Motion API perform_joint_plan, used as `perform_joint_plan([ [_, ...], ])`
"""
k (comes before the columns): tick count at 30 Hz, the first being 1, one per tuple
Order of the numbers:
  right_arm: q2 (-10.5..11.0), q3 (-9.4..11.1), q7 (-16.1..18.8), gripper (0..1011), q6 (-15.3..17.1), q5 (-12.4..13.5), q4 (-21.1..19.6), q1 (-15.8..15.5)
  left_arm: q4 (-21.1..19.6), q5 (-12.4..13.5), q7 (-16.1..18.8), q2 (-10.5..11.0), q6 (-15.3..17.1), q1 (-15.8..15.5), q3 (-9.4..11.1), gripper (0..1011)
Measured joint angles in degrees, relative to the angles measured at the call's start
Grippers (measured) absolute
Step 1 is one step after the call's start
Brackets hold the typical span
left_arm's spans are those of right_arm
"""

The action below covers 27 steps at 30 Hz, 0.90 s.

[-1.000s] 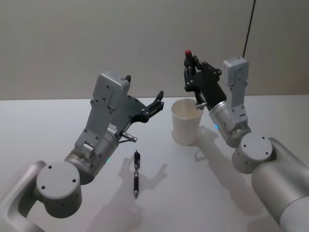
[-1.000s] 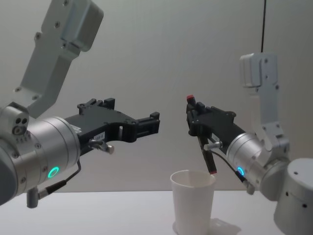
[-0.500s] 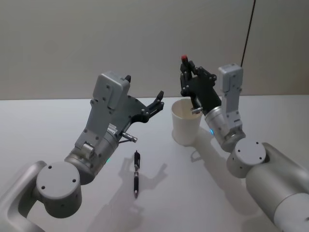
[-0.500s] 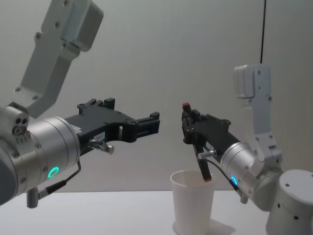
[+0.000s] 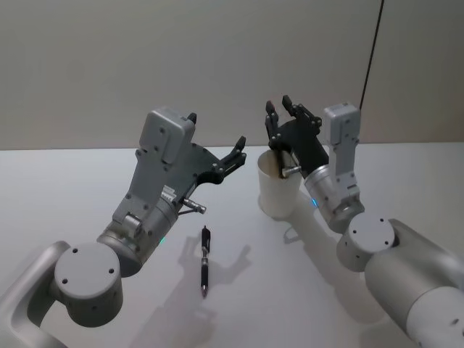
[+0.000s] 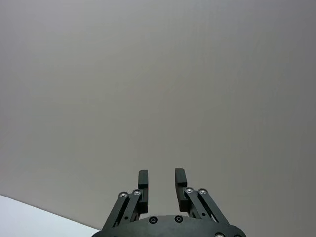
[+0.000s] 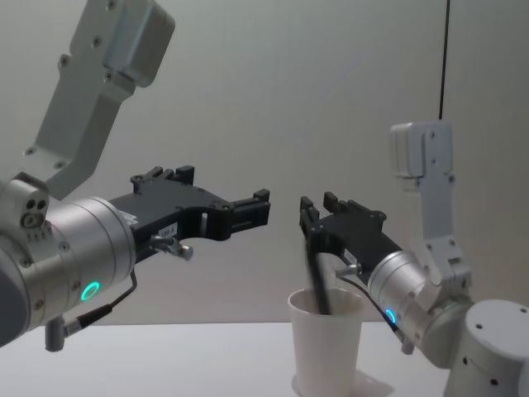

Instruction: Place the pen into the pen holder.

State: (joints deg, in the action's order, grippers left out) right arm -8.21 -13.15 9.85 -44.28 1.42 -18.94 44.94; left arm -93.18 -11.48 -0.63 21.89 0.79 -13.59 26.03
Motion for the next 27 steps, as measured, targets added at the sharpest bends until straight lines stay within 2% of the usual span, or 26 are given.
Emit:
perform_joint_plan([
  [1, -0.05, 0.0, -0.01, 290, -0.24, 0.03, 0.37, 0.12, 0.0, 0.0, 0.0, 0.0, 0.0, 0.0, 0.0, 1004],
  [6, -0.19, 0.01, -0.04, 468, -0.72, 0.09, 1.23, 0.4, 0.0, 0.0, 0.0, 0.0, 0.0, 0.0, 0.0, 1004],
  [8, -0.22, 0.08, -0.06, 507, -0.88, 0.09, 1.44, 0.46, 0.0, 0.0, 0.0, 0.0, 0.0, 0.0, 0.0, 1004],
  [9, -0.22, 0.12, -0.07, 566, -0.91, 0.09, 1.51, 0.47, 0.0, 0.0, 0.0, 0.0, 0.0, 0.0, 0.0, 1004],
  [11, -0.23, 0.2, -0.07, 607, -0.98, 0.09, 1.56, 0.48, 0.0, 0.0, 0.0, 0.0, 0.0, 0.0, 0.0, 1004],
  [13, -0.2, 0.31, -0.07, 708, -0.99, 0.06, 1.54, 0.47, 0.0, 0.0, 0.0, 0.0, 0.0, 0.0, 0.0, 1004],
  [14, -0.18, 0.35, -0.06, 708, -1.0, 0.05, 1.49, 0.45, 0.0, 0.0, 0.0, 0.0, 0.0, 0.0, 0.0, 1004],
  [16, -0.14, 0.44, -0.05, 782, -0.99, 0.01, 1.25, 0.32, 0.0, 0.0, 0.0, 0.0, 0.0, 0.0, 0.0, 1004],
  [23, 0.38, 0.94, 0.1, 982, 0.47, -0.29, -1.84, -1.26, 0.0, 0.0, 0.0, 0.0, 0.0, 0.0, 0.0, 1004],
  [27, 0.73, 1.19, 0.21, 1002, 2.11, -0.42, -4.2, -2.39, 0.0, 0.0, 0.0, 0.0, 0.0, 0.0, 0.0, 1004],
])
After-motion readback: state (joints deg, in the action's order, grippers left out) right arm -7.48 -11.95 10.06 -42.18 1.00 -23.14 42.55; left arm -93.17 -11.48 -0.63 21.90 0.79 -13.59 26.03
